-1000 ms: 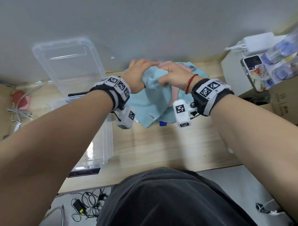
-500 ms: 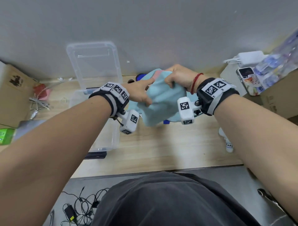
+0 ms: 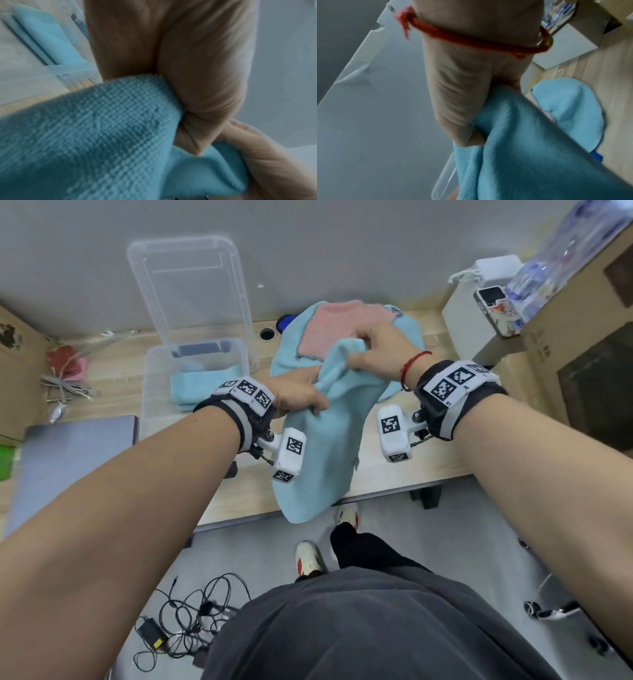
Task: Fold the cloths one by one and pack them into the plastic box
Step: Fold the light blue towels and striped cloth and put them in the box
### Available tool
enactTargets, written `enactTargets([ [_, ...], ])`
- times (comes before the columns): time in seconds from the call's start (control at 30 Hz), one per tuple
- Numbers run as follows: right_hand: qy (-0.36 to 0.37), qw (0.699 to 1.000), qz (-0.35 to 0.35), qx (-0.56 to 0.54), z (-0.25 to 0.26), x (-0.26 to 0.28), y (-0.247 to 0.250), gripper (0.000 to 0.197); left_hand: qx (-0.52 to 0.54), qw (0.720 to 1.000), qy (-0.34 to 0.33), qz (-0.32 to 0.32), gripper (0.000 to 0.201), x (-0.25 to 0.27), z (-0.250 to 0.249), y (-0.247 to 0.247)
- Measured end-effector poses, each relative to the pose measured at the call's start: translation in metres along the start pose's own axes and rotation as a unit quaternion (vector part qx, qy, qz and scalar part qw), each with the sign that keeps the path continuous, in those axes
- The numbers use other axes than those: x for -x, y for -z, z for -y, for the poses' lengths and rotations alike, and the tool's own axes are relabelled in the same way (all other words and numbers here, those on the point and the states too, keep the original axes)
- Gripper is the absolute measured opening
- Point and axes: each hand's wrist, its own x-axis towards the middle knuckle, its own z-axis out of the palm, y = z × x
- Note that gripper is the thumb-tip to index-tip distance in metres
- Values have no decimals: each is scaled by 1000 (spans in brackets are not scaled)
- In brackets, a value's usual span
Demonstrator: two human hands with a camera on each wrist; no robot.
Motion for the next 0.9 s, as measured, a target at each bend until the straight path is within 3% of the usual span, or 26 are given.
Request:
enactTargets([
  [0.2,-35,990,-61,120,-19,22,4,28,-31,998,-56,-19,77,10,7,2],
  [0.3,-14,989,-72,125,-19,26,2,23,-29,998,-45,-24,68,12,-1,-1],
  [0.43,26,993,-58,96,-19,26,4,19,110,991,-30,71,37,11,-10,-6],
  [0.5,26,993,-63,95,-20,25,9,15,121,991,-12,53,42,5,-10,-5],
  [0.6,20,991,-71,107,-29,21,19,14,-37,996,-36,-79,31,-10,-5,-1],
  [0.73,-1,984,-115,139,-46,15,34,14,-227,941,-113,-223,21,-24,-5,9],
  [0.8,-7,983,-128,133,-54,10,39,16,-289,923,-132,-219,17,-28,-10,12],
  [0.9,-25,979,-163,117,-62,2,44,12,-352,914,-121,-163,21,-30,-15,13],
])
